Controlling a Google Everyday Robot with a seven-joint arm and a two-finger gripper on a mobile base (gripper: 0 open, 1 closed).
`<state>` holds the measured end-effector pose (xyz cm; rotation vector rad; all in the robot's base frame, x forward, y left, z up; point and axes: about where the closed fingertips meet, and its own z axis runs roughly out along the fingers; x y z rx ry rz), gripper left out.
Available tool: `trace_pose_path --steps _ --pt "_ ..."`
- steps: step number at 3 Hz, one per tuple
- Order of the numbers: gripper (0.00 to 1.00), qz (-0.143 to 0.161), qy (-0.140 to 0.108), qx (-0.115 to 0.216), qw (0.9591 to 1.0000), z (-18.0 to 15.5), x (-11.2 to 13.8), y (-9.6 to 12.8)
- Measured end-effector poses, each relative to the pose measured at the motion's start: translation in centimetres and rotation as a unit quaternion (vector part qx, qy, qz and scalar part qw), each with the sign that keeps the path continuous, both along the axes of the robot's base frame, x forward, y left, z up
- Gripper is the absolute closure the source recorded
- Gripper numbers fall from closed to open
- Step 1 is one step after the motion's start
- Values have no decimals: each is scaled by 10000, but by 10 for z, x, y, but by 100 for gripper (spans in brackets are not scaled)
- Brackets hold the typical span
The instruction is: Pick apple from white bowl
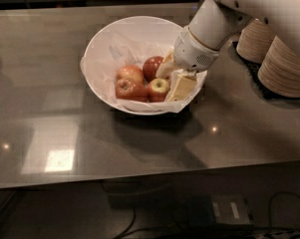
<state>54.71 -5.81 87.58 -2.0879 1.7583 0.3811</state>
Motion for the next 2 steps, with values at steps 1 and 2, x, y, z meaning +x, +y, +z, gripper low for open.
trace_pose_path --steps 1,2 --pt "43 26 107 -67 9999 -4 2 2" --pt "44 26 109 -68 9999 -3 2 2"
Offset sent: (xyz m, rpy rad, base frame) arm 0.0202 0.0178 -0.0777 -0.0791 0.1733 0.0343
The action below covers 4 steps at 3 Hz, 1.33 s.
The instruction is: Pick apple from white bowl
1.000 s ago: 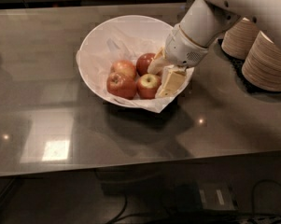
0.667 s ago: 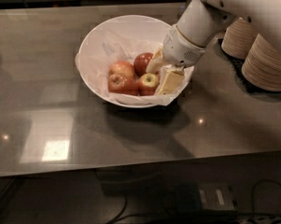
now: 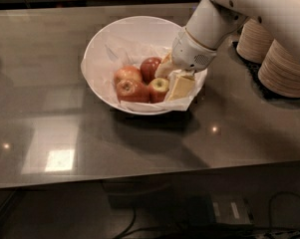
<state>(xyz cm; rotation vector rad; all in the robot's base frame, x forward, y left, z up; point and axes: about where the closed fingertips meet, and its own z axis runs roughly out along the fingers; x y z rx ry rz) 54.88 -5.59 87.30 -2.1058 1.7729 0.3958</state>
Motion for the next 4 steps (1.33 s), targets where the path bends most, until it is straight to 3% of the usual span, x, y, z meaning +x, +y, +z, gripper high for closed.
trace_pose_path --steps 4 --pt "42 -22 145 -61 9999 0 3 0"
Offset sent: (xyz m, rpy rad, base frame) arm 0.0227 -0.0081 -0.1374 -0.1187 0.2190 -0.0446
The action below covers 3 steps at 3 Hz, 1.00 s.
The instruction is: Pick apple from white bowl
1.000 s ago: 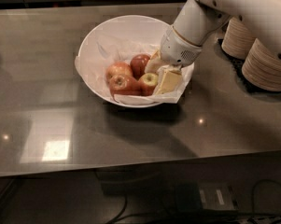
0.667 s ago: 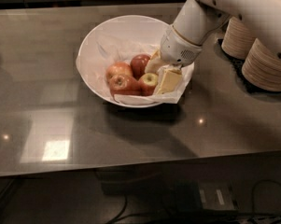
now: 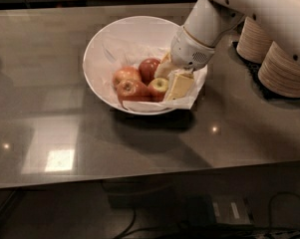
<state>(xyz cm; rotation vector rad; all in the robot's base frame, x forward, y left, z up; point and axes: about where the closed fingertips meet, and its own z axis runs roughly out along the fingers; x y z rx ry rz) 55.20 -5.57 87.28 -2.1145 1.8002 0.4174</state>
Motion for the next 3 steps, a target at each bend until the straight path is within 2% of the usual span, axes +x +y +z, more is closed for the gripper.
trace_pose_path --steps 1,2,3 --pt "61 -82 55 -51 9999 -4 3 -4" --pt "84 -82 55 -51 9999 -4 3 -4" --pt "100 -82 55 -50 9999 -4 3 -4"
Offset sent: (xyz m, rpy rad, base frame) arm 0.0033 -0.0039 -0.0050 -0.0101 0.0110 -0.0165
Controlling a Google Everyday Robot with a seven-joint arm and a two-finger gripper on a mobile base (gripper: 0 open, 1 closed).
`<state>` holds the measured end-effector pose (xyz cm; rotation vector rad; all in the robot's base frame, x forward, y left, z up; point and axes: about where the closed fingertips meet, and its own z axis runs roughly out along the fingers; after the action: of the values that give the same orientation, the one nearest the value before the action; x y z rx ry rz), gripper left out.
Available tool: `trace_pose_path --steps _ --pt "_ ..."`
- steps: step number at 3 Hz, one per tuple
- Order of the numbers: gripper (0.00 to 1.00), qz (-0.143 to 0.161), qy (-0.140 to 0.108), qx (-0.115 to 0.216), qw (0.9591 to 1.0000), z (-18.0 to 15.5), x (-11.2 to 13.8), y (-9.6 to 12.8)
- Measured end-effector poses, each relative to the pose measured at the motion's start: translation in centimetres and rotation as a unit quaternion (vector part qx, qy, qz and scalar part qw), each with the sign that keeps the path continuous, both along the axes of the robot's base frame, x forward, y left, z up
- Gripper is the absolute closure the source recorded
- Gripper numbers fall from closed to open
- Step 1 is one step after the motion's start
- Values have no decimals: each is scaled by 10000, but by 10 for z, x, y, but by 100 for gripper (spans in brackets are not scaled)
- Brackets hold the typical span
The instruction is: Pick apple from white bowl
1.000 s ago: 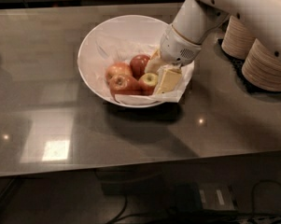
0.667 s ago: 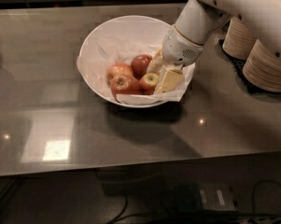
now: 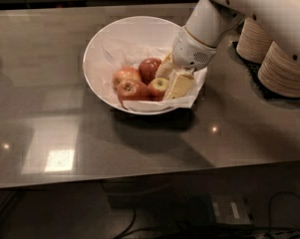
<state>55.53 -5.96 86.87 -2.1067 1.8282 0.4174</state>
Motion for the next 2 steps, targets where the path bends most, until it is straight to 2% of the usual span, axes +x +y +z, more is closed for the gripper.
trace_pose_path --steps 2 --pt "100 1 -4 4 10000 4 0 0"
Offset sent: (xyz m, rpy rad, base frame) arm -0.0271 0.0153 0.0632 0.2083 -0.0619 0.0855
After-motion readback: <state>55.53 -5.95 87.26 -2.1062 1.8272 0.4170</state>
